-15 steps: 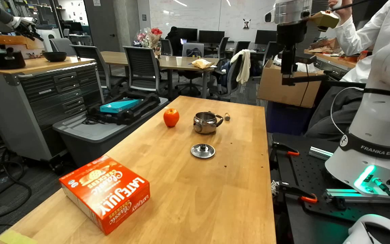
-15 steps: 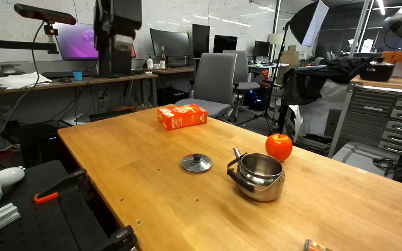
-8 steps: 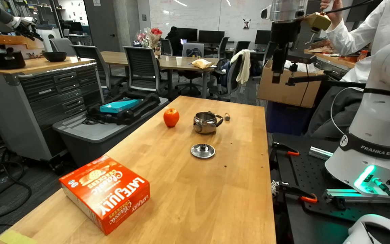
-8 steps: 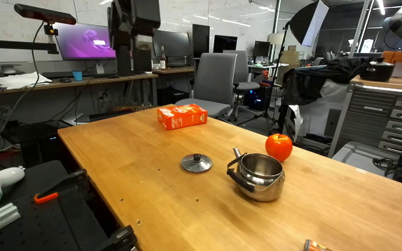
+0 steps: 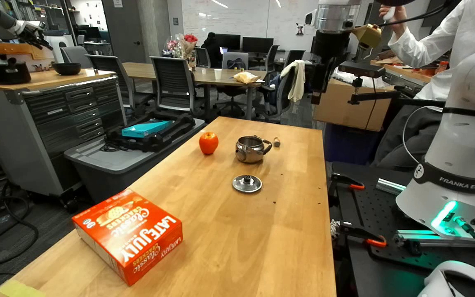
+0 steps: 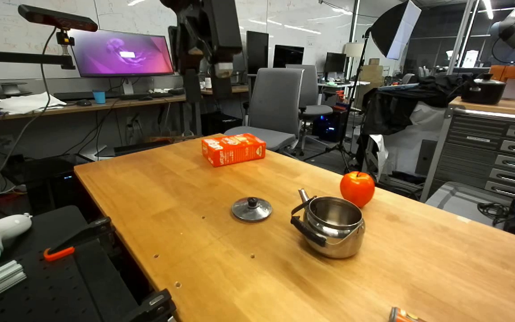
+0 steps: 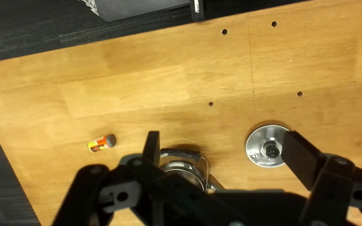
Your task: Put the kettle lid on the kettle.
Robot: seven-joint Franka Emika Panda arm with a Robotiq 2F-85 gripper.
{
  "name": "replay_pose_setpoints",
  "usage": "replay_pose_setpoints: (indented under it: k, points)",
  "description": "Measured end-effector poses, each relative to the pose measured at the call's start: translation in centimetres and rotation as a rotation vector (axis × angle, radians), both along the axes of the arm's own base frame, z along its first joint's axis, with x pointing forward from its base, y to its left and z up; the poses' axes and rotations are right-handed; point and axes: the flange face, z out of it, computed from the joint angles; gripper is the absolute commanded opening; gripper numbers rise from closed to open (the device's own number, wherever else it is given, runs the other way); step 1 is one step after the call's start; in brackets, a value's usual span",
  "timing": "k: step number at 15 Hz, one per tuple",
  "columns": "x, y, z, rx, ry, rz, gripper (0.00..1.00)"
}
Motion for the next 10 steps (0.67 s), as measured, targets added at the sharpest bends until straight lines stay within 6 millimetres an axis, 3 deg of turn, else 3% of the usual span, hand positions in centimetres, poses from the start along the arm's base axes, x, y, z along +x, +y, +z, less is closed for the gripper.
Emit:
replay_pose_setpoints:
  k: [10]
  points:
    - [4.6, 0.9, -1.9, 0.035, -0.041, 0.045, 1.0]
